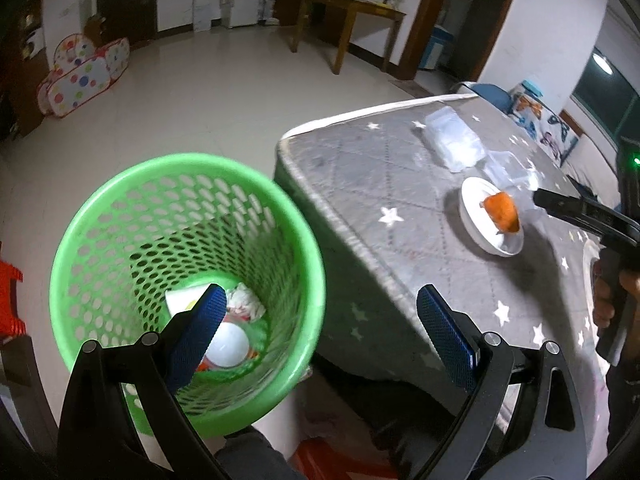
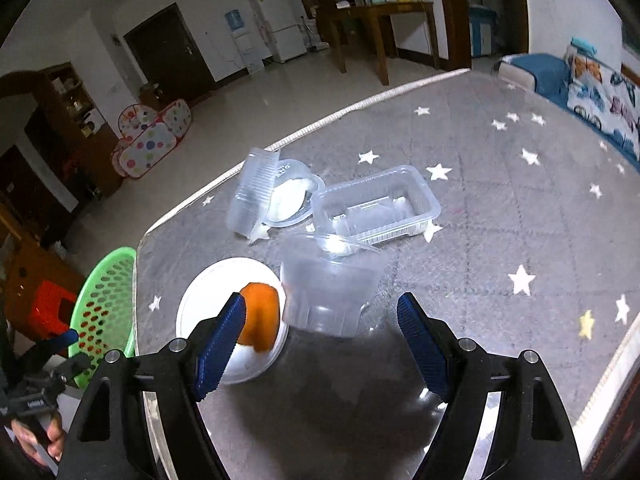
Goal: Collect trash
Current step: 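Move both open grippers back toward the table, then grasp the orange item on the plate with the left gripper while the right gripper grasps a clear plastic cup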
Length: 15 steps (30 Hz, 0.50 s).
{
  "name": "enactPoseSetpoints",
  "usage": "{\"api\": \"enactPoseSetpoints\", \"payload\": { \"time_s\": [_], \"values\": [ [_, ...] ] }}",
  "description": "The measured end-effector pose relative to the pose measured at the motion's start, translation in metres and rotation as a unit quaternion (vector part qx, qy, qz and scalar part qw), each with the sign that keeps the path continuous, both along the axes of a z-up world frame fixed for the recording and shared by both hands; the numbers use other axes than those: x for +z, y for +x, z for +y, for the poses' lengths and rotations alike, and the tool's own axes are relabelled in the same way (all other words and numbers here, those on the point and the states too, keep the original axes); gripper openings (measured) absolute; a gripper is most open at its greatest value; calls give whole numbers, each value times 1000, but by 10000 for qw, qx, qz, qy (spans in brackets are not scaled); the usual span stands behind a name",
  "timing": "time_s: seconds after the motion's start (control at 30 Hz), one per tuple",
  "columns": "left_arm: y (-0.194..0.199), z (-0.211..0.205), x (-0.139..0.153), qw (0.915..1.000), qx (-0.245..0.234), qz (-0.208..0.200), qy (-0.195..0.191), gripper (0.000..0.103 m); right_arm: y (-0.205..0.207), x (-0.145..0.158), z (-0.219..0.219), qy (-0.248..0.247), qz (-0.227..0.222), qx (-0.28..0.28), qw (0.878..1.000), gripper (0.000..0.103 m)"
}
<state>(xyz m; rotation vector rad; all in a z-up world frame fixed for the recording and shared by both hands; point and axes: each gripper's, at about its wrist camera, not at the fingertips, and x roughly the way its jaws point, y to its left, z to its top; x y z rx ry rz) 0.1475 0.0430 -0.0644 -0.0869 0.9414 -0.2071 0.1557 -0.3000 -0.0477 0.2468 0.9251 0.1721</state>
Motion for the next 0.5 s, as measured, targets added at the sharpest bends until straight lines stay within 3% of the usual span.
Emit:
{"api": "enactPoseSetpoints", "payload": {
  "time_s": [0.17,0.4,0.5],
  "values": [
    [6,-16,6,9999,-151,-71,-14,94,15,-8,-3,354,164,-66,9992,74],
    [17,-50,18,9984,-515,-233,71,93,23,-14,-8,623,282,-42,9977,59],
    [21,-67,22,9970,-702,-323,104,93,23,-14,-11,699,290,-15,9971,57]
  ]
}}
